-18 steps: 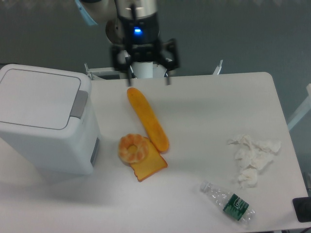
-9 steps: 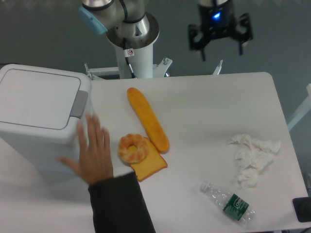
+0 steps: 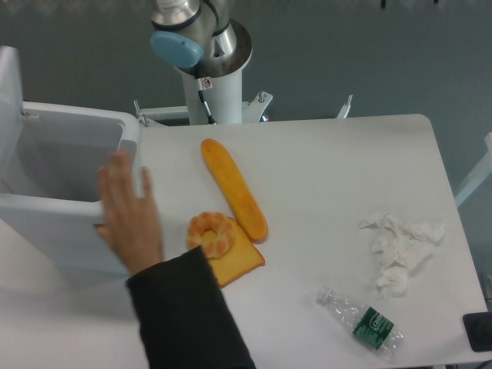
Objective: Close the trash can
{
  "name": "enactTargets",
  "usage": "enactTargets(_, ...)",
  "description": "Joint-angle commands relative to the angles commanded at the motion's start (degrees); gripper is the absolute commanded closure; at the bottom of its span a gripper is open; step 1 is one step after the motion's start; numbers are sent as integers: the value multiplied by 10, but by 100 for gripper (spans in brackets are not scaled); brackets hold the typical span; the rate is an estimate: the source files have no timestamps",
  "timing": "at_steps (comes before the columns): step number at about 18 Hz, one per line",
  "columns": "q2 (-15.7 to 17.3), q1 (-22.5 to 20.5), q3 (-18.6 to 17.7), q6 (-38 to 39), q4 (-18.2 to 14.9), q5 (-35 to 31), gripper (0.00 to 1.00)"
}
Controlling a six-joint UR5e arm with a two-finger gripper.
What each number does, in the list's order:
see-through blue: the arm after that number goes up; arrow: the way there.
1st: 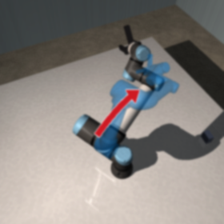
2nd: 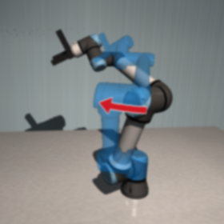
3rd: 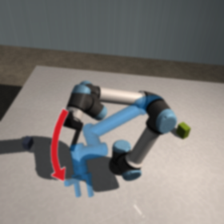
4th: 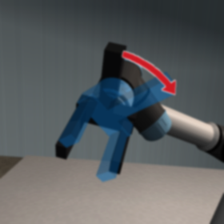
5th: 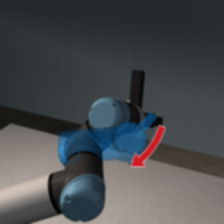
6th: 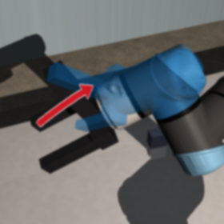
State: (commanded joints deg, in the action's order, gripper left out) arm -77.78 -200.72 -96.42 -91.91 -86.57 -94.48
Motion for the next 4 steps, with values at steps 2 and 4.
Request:
enactTargets(2, 4, -34, 1, -29, -13, 0, 0)
enactTargets(4, 6, -56, 1, -42, -24, 0, 0)
